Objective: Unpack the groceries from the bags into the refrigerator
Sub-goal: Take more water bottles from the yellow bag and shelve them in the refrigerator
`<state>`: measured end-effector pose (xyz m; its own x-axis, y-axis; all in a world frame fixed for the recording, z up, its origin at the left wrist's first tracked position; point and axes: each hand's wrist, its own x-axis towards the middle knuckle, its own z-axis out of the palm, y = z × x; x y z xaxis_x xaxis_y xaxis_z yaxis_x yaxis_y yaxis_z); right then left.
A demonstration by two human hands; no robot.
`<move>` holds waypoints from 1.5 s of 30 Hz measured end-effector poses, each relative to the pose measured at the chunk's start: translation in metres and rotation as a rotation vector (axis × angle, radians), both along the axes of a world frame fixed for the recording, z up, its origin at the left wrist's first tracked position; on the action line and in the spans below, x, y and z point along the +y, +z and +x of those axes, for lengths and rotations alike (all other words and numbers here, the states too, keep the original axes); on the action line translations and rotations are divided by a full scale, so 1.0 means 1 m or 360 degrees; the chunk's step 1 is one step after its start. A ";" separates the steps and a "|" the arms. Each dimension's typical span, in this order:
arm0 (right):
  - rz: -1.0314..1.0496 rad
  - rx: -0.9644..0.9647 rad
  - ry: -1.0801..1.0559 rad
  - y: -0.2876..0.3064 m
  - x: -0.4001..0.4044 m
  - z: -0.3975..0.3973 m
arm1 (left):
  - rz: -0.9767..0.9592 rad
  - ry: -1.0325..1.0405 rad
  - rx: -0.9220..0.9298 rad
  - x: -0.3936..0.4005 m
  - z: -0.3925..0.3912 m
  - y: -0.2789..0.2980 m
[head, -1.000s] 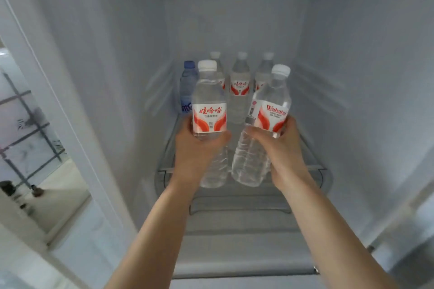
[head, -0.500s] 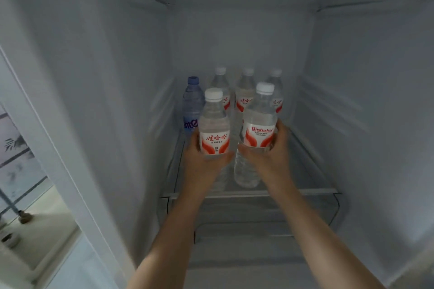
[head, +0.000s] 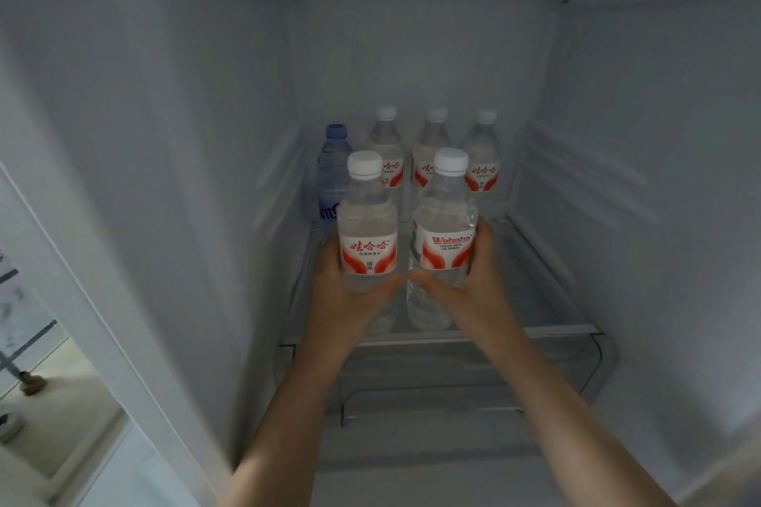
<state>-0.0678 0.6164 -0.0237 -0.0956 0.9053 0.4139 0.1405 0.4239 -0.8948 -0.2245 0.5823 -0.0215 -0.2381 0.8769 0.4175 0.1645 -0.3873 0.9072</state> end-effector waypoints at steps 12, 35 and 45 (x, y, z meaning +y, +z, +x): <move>0.0063 -0.0358 -0.0171 -0.026 -0.008 -0.004 | -0.0128 0.0353 0.0233 0.008 0.003 -0.043; 0.0089 -0.0473 -0.0138 -0.028 0.098 -0.069 | -0.0333 0.0489 -0.0033 0.133 -0.037 -0.044; 0.0093 -0.0433 -0.0154 -0.033 0.107 -0.079 | -0.0231 0.0484 -0.0061 0.137 -0.039 -0.048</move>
<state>-0.1471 0.7230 -0.0568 -0.1246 0.8911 0.4364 0.4140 0.4464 -0.7933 -0.2632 0.7188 -0.0696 -0.5109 0.8131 0.2791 0.2173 -0.1920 0.9570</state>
